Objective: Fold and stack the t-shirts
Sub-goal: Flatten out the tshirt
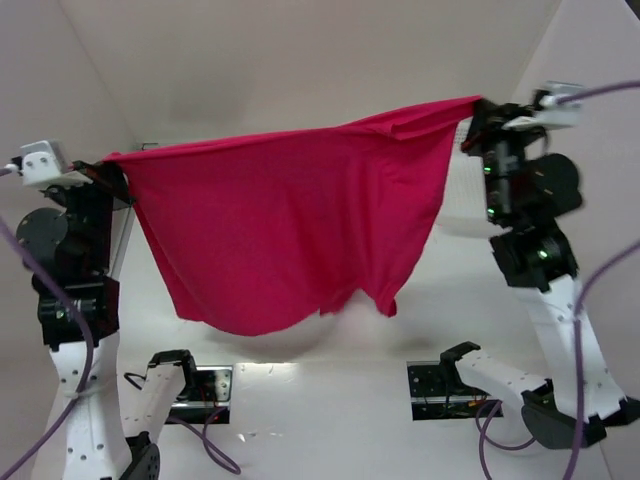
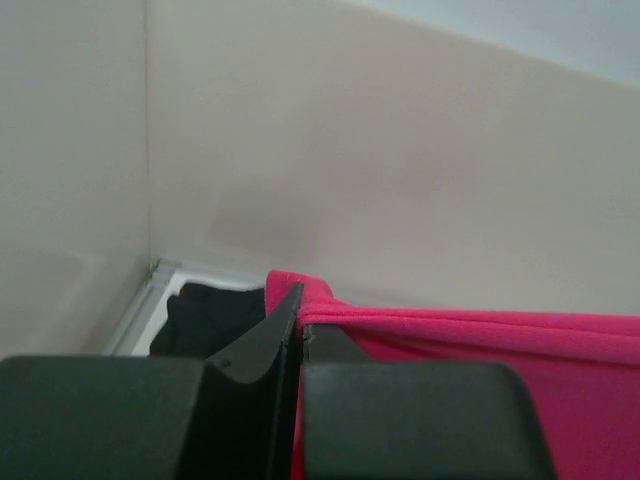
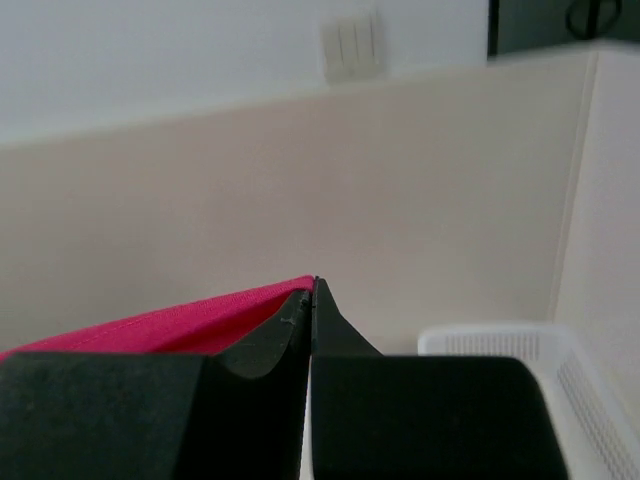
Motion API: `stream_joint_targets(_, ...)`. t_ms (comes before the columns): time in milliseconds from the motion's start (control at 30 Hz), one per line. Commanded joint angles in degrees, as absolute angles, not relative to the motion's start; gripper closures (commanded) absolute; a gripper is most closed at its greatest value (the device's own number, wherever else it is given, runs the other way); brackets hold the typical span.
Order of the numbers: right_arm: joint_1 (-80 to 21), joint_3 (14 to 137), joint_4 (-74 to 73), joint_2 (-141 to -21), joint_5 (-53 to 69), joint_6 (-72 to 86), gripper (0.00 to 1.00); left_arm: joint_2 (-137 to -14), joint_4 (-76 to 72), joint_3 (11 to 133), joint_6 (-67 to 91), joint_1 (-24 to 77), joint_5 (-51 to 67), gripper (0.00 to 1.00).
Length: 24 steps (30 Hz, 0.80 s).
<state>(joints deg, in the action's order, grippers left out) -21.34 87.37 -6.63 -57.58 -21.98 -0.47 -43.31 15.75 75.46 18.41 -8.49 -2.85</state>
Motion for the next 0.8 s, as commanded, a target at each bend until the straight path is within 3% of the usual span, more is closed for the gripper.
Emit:
stream_joint_targets(0, -20.57, 77.64, -4.32, -61.35, -31.11, 1.85, 1.0, -47.1, 15.57, 67.79, 21.27, -9.23, -8.0, 1.0)
stream_joint_targets(267, -18.81, 68.56, -1.24, -69.34, -34.28, 5.18, 1.0, -59.84, 5.9, 58.37, 21.27, -9.23, -9.31, 1.0)
stream_joint_targets(433, -18.28, 68.64, 3.33, -72.42, -34.28, 5.71, 1.0, -67.58, 1.69, 59.84, 19.86, -9.23, -8.89, 1.0)
stream_joint_targets(600, -17.58, 76.46, 3.79, -72.95, -33.57, 2.12, 1.0, -67.59, 2.02, 67.14, 18.63, -9.76, -8.88, 1.0)
stream_joint_targets(767, -17.58, 78.75, 2.2, -64.09, -30.42, 0.44, 1.0, -57.5, 5.45, 67.68, 18.11, -9.76, -8.35, 1.0)
